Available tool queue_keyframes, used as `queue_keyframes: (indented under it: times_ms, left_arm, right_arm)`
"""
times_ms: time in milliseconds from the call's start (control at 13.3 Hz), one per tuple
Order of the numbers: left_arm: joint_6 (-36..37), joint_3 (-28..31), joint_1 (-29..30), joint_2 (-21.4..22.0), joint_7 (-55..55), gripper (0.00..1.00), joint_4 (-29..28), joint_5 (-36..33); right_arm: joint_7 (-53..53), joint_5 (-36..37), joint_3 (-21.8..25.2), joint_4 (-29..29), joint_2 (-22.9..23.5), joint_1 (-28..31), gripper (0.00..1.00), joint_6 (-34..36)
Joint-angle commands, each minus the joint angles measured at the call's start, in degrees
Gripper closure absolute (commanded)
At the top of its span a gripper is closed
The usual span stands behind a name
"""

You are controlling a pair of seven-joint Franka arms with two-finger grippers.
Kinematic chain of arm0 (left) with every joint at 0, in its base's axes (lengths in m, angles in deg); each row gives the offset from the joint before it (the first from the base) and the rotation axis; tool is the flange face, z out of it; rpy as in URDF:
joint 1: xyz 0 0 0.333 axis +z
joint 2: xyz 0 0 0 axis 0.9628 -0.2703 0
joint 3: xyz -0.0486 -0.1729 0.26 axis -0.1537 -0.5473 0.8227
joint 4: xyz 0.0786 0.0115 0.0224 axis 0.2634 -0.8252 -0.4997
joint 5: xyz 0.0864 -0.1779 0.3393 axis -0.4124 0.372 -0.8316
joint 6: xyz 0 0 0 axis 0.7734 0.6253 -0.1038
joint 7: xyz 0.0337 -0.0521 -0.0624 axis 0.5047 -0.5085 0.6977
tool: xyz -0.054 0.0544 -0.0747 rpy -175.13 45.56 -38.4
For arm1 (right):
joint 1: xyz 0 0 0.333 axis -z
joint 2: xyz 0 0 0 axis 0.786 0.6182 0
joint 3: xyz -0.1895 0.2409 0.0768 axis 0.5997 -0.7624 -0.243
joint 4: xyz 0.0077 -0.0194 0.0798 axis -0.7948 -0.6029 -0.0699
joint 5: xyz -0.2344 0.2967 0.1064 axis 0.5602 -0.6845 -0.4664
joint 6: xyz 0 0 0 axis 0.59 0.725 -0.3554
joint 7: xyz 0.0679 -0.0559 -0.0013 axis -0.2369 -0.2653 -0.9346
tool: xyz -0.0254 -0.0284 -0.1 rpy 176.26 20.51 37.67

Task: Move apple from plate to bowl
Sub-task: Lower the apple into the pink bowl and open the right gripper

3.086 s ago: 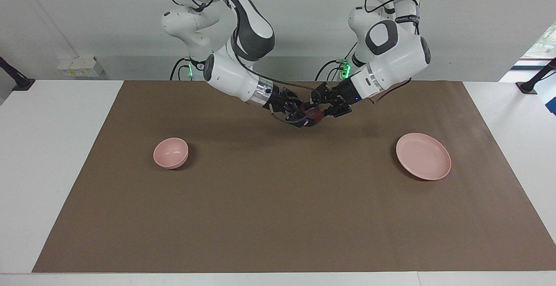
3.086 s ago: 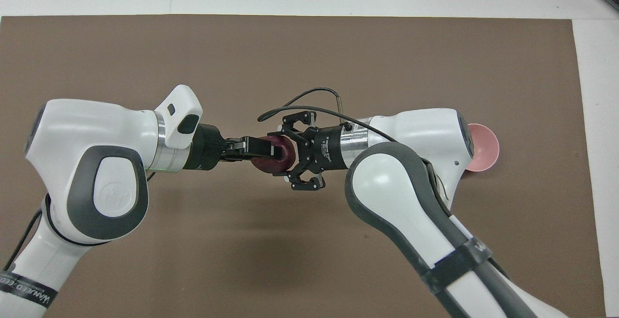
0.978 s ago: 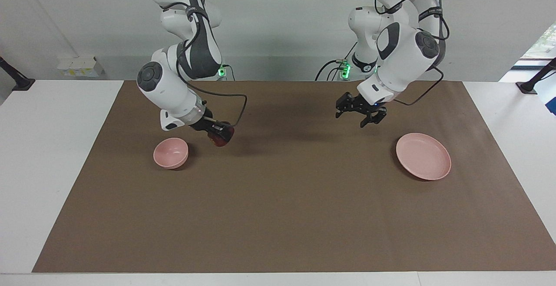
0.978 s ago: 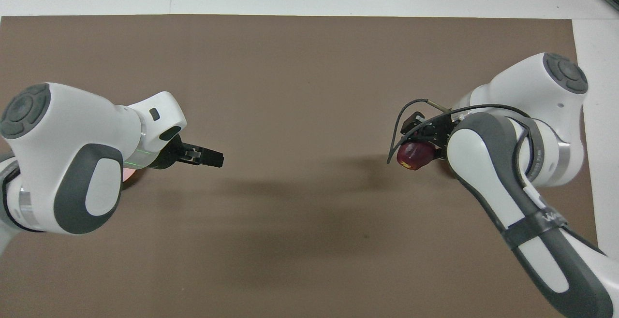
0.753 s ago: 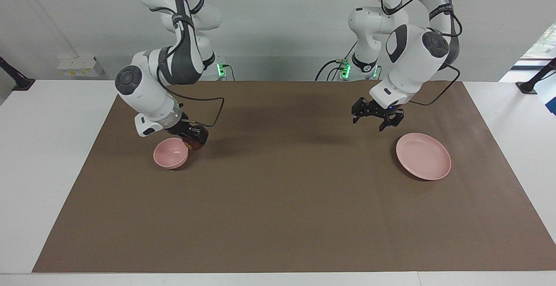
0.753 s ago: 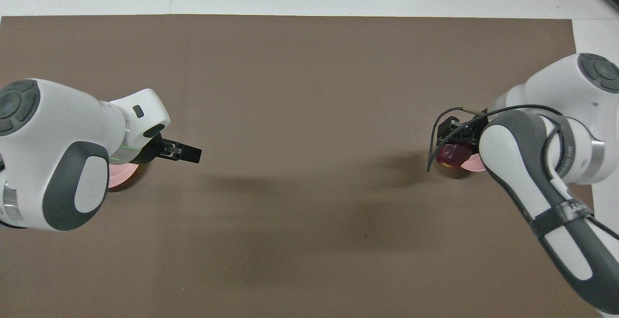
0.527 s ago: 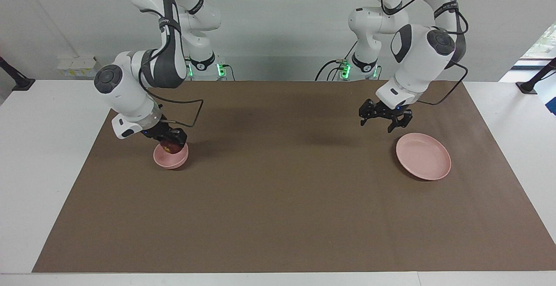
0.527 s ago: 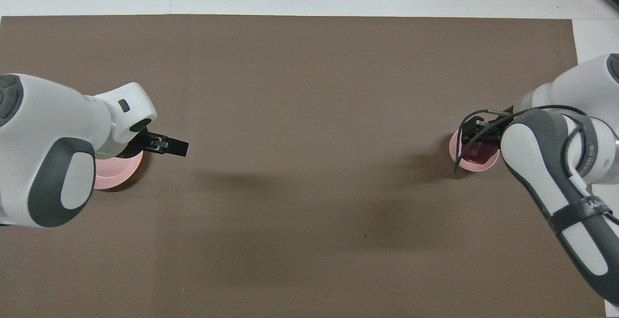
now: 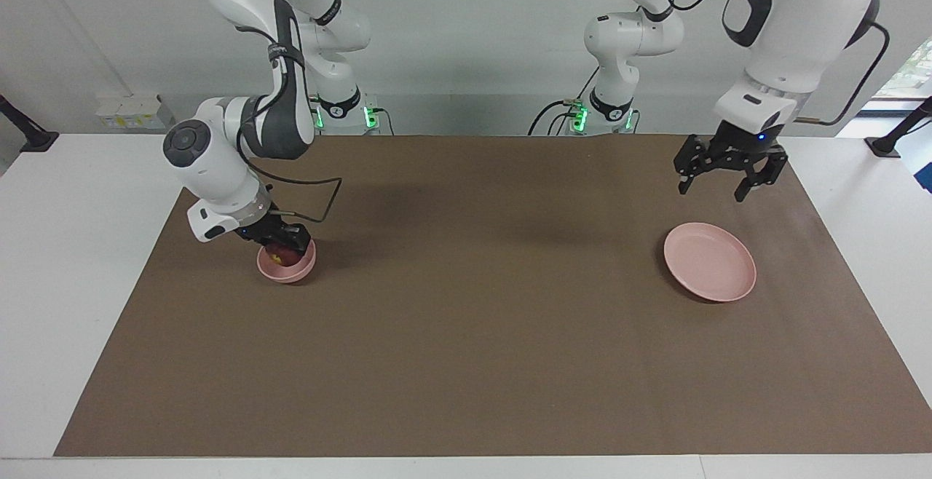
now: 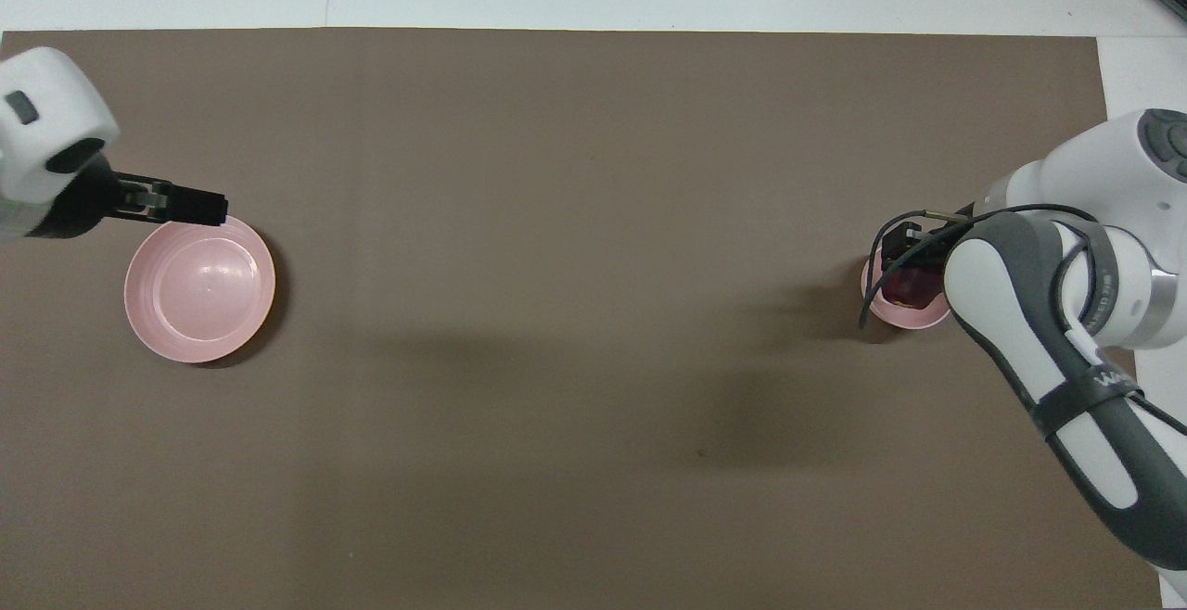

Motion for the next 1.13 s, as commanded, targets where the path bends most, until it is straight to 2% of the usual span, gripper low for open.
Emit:
queue_keyframes:
  times_ms: [0, 75, 226, 301, 376, 452, 527, 753, 828, 903, 1054]
  left_arm:
    - [8.49, -0.57, 1.77, -0.55, 0.66, 0.00, 7.14, -1.45]
    - [10.52, -0.48, 2.55, -0.64, 0.66, 0.00, 8.90, -1.54]
    - [14.39, -0.31, 3.18, -0.64, 0.75, 0.00, 10.41, -1.54]
    - [14.76, -0.31, 3.18, -0.55, 0.83, 0.00, 10.41, -1.19]
    - [14.94, -0.31, 3.18, -0.55, 0.92, 0.00, 10.41, -1.01]
    - [15.55, -0.31, 3.09, -0.47, 0.92, 0.00, 10.41, -1.01]
    - [16.34, -0.22, 3.18, -0.38, 0.92, 0.00, 10.32, -1.01]
    - [18.71, -0.22, 3.70, -0.38, 1.01, 0.00, 10.41, -1.01]
    - [18.80, -0.22, 3.62, -0.29, 1.01, 0.00, 10.41, -0.93]
    - [18.98, -0.22, 3.62, -0.29, 1.01, 0.00, 10.41, -0.93]
    - [19.24, -0.22, 3.62, -0.11, 1.10, 0.00, 10.41, -0.84]
  right_arm:
    - [-0.83, 1.19, -0.68, -0.47, 1.27, 1.26, 1.00, -2.22]
    - [-0.83, 1.19, -0.68, -0.47, 1.28, 1.35, 0.97, -2.22]
    - [-0.92, 1.19, -0.68, -0.82, 1.37, 1.44, 0.71, -2.83]
    - [-1.35, 1.19, -0.68, -1.17, 1.45, 1.44, 0.60, -3.27]
    - [-2.14, 1.19, -0.68, -1.35, 1.54, 1.79, 0.43, -3.62]
    - [-2.32, 1.19, -0.68, -1.44, 1.45, 1.79, 0.31, -3.71]
    - [-2.33, 1.19, -0.68, -1.70, 1.45, 1.79, 0.26, -3.80]
    - [-2.24, 1.19, -0.68, -1.71, 1.45, 1.70, 0.18, -3.80]
    - [-2.24, 1.19, -0.68, -1.71, 1.45, 1.70, 0.12, -3.80]
    - [-2.15, 1.19, -0.68, -1.71, 1.45, 1.70, 0.00, -3.72]
    - [-2.15, 1.19, -0.68, -1.09, 1.37, 1.70, 0.00, -2.75]
